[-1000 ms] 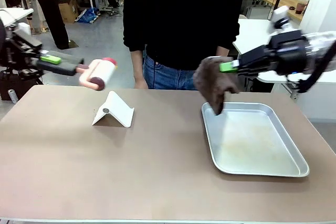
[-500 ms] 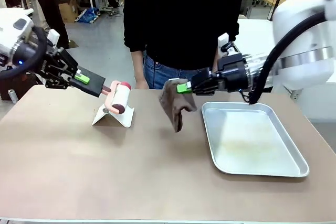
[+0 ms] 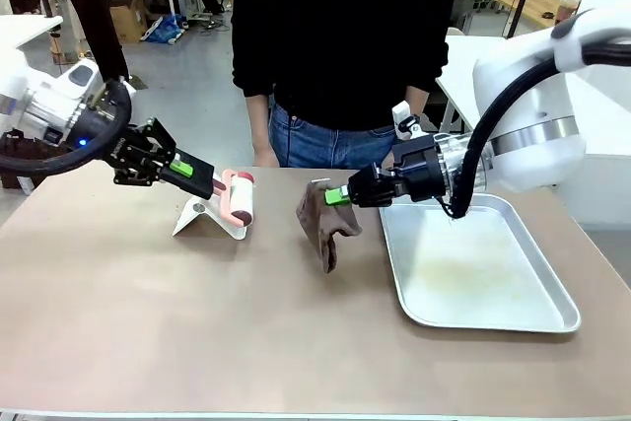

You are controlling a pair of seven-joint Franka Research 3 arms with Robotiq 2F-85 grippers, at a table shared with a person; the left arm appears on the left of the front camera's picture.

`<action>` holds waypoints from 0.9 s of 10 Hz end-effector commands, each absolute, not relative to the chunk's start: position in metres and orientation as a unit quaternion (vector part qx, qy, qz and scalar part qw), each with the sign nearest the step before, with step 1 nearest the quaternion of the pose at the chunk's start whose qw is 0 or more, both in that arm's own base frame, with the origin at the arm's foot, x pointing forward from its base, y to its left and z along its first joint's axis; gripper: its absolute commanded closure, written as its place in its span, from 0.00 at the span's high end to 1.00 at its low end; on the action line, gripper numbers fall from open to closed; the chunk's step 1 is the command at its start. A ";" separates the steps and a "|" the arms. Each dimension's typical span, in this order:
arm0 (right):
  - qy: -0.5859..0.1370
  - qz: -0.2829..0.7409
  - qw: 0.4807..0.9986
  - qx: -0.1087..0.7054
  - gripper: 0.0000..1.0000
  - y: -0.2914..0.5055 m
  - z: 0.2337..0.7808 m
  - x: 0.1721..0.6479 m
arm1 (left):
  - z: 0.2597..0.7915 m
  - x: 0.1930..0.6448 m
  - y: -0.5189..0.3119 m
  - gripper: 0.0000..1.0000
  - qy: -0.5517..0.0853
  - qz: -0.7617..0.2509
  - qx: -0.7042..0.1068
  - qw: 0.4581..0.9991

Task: Clean the surface of the table.
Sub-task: Return the Lint Roller and towel to their original positions.

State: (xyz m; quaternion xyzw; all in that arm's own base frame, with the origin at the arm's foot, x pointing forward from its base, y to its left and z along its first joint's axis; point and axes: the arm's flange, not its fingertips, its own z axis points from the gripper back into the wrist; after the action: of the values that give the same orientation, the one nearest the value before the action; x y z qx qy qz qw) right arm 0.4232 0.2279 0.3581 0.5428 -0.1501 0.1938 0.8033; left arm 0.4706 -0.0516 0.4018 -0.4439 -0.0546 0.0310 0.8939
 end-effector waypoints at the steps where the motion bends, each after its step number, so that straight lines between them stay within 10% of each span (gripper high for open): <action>1: -0.165 0.194 0.800 0.544 0.09 0.231 0.350 0.428 | 0.411 0.481 -0.058 0.22 -0.028 0.049 -0.445 0.894; 9: -0.148 0.193 0.804 0.542 0.09 0.227 0.354 0.424 | 0.404 0.480 -0.058 0.22 -0.022 0.045 -0.441 0.896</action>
State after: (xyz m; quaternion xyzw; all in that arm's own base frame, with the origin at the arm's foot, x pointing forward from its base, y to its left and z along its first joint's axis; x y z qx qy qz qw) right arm 0.4235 0.2269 0.3534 0.5421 -0.1474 0.1923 0.8046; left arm 0.4798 -0.0574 0.4032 -0.4402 -0.0221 0.0454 0.8965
